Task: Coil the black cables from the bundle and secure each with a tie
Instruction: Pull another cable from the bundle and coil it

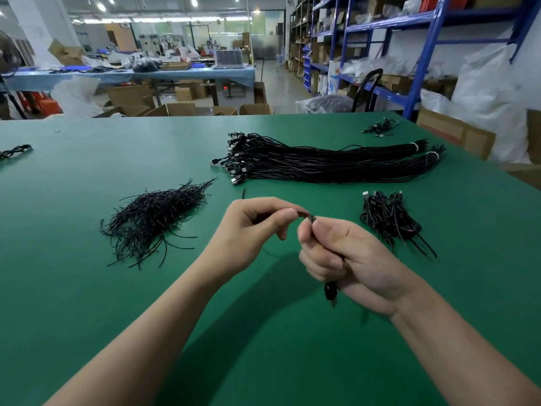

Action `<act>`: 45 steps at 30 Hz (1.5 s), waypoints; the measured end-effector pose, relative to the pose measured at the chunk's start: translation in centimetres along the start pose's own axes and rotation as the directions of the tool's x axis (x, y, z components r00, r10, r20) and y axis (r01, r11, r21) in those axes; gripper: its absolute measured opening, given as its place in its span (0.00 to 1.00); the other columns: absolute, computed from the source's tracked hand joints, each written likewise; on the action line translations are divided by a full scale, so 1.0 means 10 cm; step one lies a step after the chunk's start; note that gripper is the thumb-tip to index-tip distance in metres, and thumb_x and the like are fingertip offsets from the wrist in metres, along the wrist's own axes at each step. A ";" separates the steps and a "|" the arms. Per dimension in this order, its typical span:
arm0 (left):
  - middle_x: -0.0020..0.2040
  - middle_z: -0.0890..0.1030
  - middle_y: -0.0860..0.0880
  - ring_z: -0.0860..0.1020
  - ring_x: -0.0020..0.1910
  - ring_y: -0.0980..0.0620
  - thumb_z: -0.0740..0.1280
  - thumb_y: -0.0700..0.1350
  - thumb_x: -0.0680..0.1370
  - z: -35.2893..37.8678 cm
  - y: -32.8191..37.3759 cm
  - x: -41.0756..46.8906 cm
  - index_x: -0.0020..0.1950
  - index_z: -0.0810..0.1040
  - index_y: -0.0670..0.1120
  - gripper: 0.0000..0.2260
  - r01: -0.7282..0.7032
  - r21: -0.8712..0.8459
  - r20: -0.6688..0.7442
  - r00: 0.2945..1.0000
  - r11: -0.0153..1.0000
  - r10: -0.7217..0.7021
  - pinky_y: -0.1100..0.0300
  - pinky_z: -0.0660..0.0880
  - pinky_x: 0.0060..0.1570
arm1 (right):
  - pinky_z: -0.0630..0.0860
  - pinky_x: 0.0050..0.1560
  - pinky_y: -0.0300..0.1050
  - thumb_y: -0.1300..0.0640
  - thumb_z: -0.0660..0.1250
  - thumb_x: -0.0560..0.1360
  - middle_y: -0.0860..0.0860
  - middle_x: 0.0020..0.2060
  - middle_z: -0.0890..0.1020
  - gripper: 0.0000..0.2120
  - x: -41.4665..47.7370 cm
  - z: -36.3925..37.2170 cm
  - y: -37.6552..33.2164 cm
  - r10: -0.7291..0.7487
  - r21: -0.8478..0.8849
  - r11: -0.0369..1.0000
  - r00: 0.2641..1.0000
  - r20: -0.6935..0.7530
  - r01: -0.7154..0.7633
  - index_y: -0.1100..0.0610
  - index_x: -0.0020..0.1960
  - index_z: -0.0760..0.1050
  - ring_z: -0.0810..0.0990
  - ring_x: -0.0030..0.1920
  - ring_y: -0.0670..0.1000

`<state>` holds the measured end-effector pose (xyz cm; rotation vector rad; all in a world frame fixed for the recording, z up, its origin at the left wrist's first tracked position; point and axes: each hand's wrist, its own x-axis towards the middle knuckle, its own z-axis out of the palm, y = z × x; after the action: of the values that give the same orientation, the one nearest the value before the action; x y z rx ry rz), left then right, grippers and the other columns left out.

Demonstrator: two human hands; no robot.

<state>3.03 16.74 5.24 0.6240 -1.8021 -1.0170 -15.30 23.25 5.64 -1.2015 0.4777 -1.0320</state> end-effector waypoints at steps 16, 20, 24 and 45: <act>0.33 0.75 0.57 0.75 0.35 0.49 0.66 0.46 0.83 0.20 0.29 -0.13 0.48 0.82 0.47 0.07 -0.164 0.702 0.223 0.975 0.693 0.005 0.53 0.73 0.42 | 0.79 0.42 0.37 0.60 0.56 0.86 0.51 0.38 0.85 0.13 0.28 -0.10 -0.01 -0.407 -0.792 0.611 0.857 -0.317 -0.003 0.60 0.47 0.77 0.85 0.39 0.45; 0.33 0.77 0.60 0.72 0.31 0.66 0.74 0.44 0.77 -0.02 0.45 -0.03 0.43 0.85 0.47 0.04 -0.280 0.670 0.272 0.954 0.688 0.124 0.73 0.64 0.37 | 0.72 0.32 0.40 0.59 0.55 0.86 0.53 0.31 0.83 0.17 0.19 -0.11 0.05 -0.153 -0.782 0.618 0.963 -0.222 -0.083 0.64 0.41 0.70 0.77 0.29 0.49; 0.30 0.79 0.58 0.69 0.28 0.60 0.79 0.45 0.72 -0.07 0.45 0.02 0.39 0.86 0.47 0.05 -0.264 0.593 0.209 0.963 0.761 0.171 0.72 0.61 0.32 | 0.65 0.29 0.36 0.56 0.51 0.85 0.51 0.25 0.74 0.18 0.16 -0.08 0.04 0.008 -0.522 0.847 0.985 -0.172 -0.098 0.60 0.43 0.74 0.68 0.27 0.45; 0.33 0.78 0.57 0.71 0.30 0.59 0.59 0.44 0.85 0.47 -0.23 -0.18 0.52 0.78 0.53 0.09 0.010 0.333 0.123 0.991 0.943 -0.054 0.66 0.68 0.38 | 0.80 0.39 0.40 0.56 0.53 0.87 0.53 0.38 0.86 0.15 0.38 -0.02 -0.11 -0.439 -0.403 0.876 0.784 -0.439 0.265 0.62 0.53 0.76 0.86 0.38 0.51</act>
<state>-0.49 18.60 1.41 0.8087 -2.1085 -0.7934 -14.10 19.93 7.37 -1.3247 0.8929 -1.6821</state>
